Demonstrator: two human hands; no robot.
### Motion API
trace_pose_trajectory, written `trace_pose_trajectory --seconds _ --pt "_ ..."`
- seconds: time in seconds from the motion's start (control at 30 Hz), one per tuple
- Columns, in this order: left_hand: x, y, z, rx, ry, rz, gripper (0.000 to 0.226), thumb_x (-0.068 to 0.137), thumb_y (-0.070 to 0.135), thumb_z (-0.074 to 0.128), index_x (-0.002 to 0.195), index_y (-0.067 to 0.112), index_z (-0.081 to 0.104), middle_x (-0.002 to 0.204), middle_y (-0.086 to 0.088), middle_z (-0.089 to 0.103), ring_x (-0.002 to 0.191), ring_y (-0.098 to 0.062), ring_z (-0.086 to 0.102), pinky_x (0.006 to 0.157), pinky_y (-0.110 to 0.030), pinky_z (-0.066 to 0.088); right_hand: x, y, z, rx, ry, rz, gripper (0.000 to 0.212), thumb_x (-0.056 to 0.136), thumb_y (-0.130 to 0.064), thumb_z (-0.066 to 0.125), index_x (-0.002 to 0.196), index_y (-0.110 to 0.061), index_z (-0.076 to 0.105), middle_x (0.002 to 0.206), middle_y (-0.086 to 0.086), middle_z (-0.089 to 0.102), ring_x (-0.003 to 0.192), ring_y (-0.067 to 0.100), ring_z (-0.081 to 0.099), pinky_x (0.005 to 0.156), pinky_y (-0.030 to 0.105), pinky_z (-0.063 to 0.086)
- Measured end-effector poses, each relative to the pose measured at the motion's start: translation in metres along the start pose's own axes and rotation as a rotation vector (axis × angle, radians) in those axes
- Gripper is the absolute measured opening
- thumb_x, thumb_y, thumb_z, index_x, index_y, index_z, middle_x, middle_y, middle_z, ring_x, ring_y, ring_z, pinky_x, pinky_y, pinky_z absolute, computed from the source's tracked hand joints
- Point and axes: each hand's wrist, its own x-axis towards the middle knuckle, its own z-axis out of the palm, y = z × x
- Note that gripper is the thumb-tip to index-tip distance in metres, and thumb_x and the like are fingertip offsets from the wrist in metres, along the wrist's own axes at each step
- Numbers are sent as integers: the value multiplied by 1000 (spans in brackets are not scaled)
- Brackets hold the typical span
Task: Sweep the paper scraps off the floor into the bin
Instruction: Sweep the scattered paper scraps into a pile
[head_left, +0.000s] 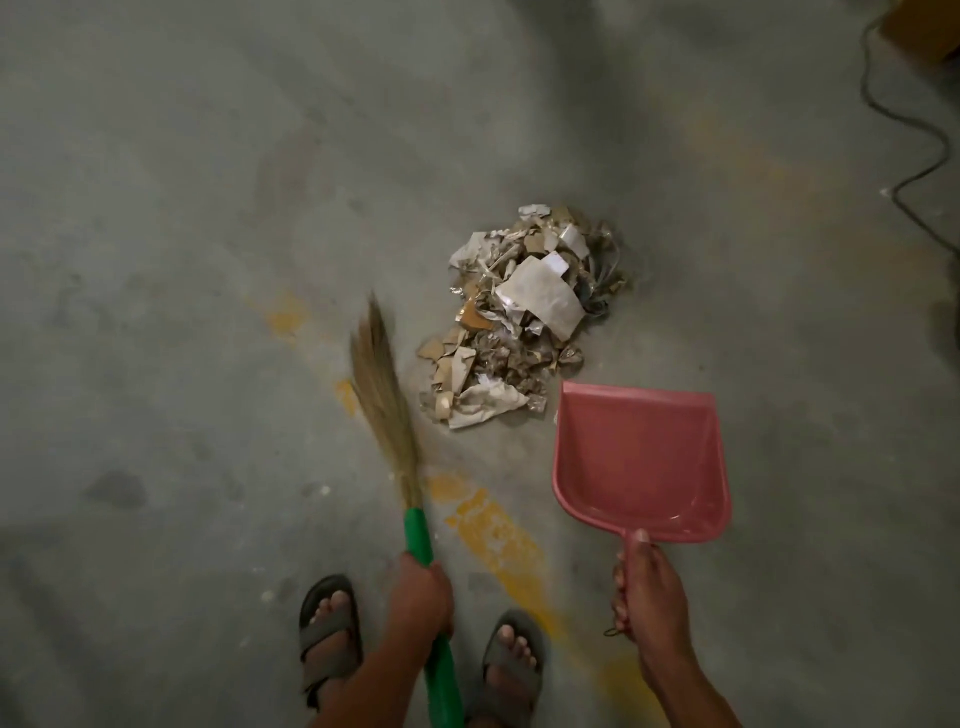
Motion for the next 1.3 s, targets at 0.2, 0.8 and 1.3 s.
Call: trace_pose_trajectory --seconds 0.2,0.8,1.3 --pt "-9 30 45 59 -128 120 47 111 35 42 146 6 35 132 -29 64 120 -46 64 99 -44 52 -1 16 -17 -28 1 21 47 110 -51 46 83 -13 56 65 9 48 39 17 39 40 23 34" --pt "-58 82 37 -262 58 387 28 109 39 47 132 27 35 86 -11 68 62 -27 71 59 -48 64 -9 -4 -34 11 12 12 46 109 -51 46 83 -15 55 65 7 50 41 18 40 41 24 35" --pt "7 193 -27 -514 -367 60 41 104 10 56 140 10 36 117 -25 55 71 -30 68 58 -42 65 -5 -12 -17 -20 -24 64 52 106 -58 48 81 -13 56 64 5 51 43 19 42 41 26 36"
